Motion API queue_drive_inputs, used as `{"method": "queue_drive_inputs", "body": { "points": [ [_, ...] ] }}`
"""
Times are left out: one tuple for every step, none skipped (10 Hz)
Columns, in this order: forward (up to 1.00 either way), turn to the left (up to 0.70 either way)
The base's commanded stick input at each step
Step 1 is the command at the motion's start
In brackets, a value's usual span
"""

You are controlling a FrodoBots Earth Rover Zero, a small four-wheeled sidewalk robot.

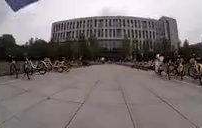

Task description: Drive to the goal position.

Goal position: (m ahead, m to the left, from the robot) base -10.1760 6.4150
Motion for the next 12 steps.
{"method": "queue_drive_inputs", "body": {
  "points": [
    [0.6, 0.01],
    [0.6, 0.01],
    [0.6, 0.01],
    [0.6, 0.01],
    [0.6, 0.01],
    [0.6, 0.01],
    [0.6, 0.01],
    [0.6, 0.01],
    [0.6, 0.01],
    [0.6, 0.01],
    [0.6, 0.01],
    [0.6, 0.01]
  ]
}}
